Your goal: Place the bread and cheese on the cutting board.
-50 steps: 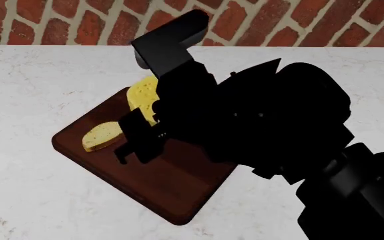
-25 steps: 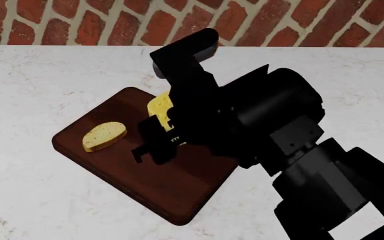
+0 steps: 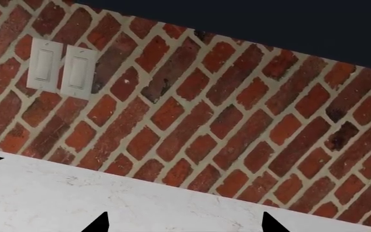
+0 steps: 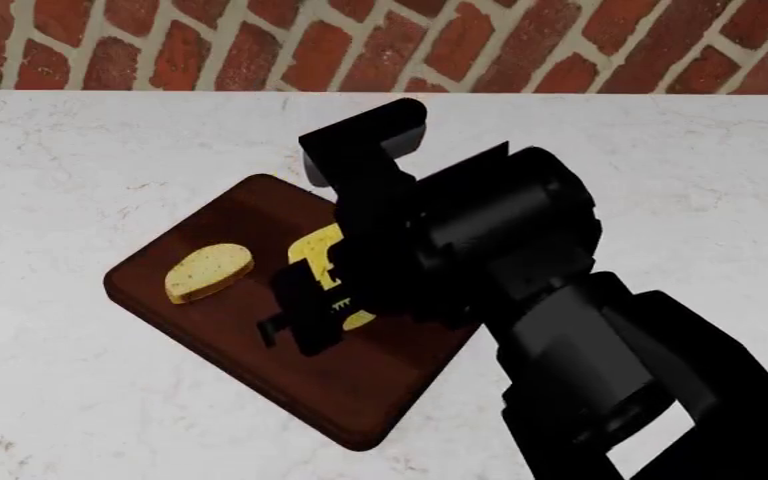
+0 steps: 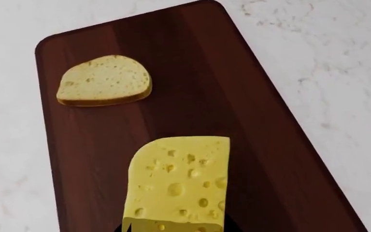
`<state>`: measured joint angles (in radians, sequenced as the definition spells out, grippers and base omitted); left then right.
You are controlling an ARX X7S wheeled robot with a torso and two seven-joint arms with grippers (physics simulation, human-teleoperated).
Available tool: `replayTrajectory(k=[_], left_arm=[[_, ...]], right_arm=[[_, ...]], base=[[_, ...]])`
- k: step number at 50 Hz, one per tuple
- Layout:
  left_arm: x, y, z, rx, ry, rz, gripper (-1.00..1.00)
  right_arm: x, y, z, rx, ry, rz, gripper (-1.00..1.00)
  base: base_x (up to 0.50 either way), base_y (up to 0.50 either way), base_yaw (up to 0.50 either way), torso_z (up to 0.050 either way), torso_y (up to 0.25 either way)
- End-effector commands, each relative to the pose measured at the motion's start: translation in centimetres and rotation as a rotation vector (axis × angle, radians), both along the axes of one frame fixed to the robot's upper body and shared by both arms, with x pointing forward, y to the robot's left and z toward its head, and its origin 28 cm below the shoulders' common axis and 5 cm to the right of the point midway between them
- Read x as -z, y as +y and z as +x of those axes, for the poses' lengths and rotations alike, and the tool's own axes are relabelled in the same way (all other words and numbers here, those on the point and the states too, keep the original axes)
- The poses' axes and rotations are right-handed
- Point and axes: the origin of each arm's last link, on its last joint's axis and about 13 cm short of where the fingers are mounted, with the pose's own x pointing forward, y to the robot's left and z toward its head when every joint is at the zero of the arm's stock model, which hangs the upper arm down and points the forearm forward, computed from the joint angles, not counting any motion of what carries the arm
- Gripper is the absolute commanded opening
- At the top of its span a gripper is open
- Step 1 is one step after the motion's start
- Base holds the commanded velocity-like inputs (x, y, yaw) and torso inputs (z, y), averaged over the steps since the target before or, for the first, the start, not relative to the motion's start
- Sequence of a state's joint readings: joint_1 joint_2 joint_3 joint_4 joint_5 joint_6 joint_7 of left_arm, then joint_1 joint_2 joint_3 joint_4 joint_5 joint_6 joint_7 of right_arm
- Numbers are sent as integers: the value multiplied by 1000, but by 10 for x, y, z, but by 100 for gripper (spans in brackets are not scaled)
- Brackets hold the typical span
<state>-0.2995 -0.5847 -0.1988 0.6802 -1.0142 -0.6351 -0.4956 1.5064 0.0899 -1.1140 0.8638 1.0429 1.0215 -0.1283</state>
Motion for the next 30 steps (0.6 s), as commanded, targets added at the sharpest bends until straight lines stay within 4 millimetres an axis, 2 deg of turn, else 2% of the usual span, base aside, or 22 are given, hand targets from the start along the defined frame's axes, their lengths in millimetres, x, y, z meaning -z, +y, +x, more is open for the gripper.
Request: replayTrajectory(k=[1,30], left_arm=[[0,0,0,0,-1,1,100],[0,0,1,0,1,2,100]], right_arm=[[6,0,2,-7,26,-13,-100],[23,-1,1,-2,70,-27,-100]], base=[[0,0,0,0,0],[0,0,0,0,0]])
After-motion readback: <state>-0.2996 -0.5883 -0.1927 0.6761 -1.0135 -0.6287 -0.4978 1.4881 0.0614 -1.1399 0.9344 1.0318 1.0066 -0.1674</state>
